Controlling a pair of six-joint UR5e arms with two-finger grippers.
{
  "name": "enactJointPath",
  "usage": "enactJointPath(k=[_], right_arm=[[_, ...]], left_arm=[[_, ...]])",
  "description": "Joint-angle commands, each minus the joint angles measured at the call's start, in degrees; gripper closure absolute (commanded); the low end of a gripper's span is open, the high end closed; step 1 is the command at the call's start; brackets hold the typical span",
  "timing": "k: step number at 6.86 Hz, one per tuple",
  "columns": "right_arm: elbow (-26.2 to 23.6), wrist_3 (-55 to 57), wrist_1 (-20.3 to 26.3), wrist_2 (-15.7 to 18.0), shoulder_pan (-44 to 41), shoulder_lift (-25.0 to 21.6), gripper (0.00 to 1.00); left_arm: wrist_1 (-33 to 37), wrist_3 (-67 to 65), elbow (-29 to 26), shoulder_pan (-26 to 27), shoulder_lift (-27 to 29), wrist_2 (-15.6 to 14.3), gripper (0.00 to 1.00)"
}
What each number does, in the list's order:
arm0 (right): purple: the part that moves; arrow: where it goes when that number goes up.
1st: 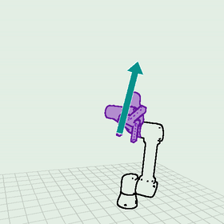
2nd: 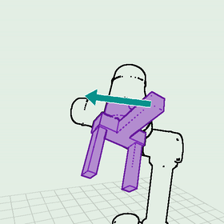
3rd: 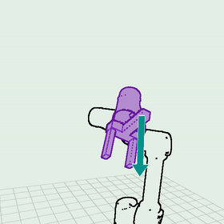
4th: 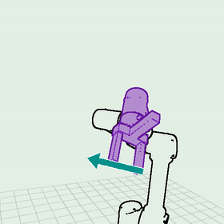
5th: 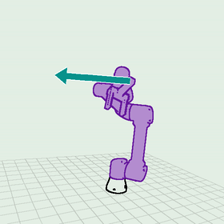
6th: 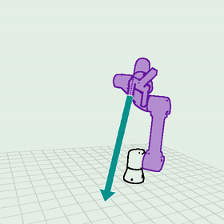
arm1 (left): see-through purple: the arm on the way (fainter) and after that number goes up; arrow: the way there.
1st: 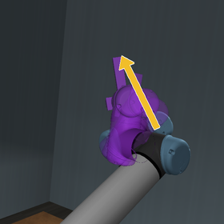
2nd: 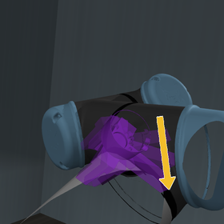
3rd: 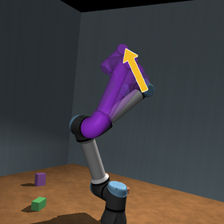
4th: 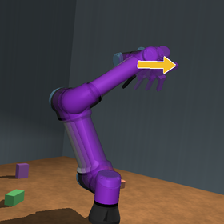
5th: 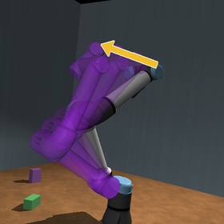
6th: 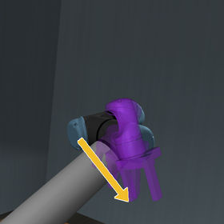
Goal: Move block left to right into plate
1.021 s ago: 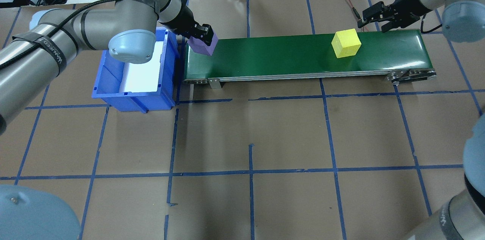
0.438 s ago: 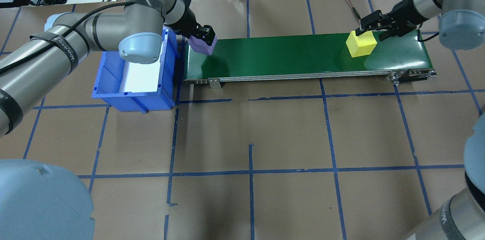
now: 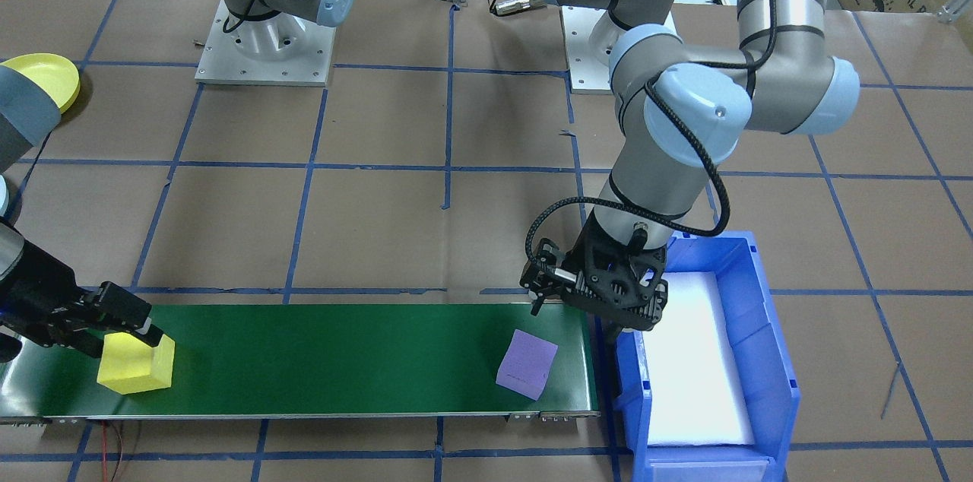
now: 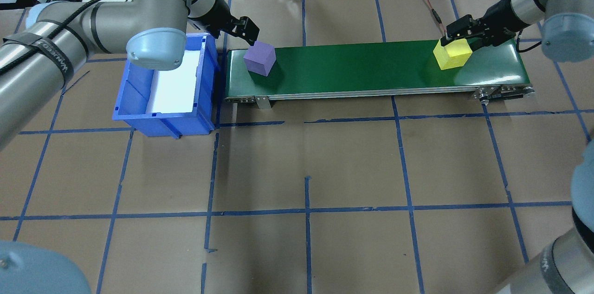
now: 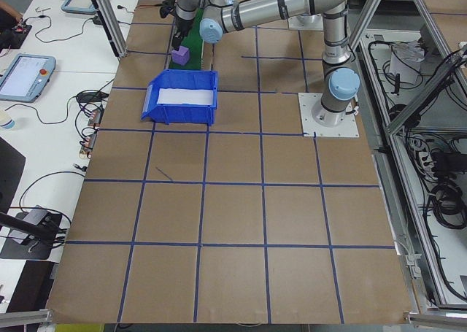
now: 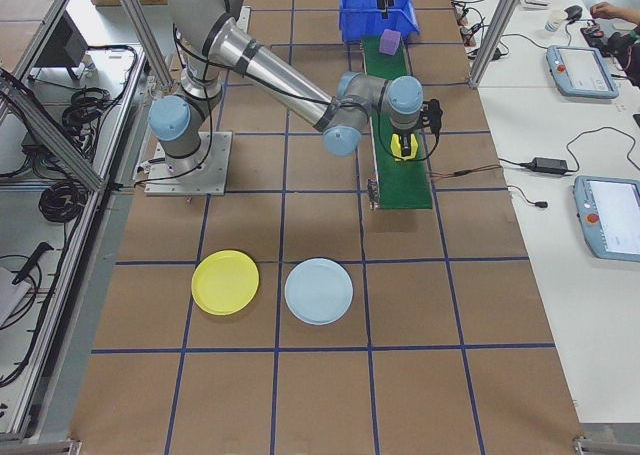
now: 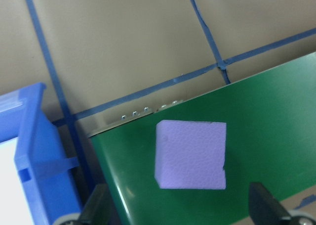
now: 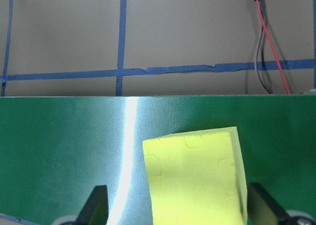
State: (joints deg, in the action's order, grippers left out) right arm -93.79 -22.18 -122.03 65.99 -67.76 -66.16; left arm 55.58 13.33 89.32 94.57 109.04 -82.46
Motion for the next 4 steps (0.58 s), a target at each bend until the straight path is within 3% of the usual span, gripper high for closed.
enactJointPath(k=[1, 3, 4], right_arm=[[-0.17, -0.23, -1.10, 6.05, 0.70, -0.02, 0.00], [0.18, -0.15, -1.19, 8.54, 0.70, 0.07, 0.00], [0.36, -0.15, -1.19, 8.02, 0.70, 0.07, 0.00]], left_arm=[[10.63, -0.32, -0.98, -0.18, -7.93, -1.12, 0.00], [21.54, -0.41, -3.53, -0.62, -11.56, -3.75, 0.00], [22.46, -0.75, -3.62, -0.62, -12.09, -4.54, 0.00]])
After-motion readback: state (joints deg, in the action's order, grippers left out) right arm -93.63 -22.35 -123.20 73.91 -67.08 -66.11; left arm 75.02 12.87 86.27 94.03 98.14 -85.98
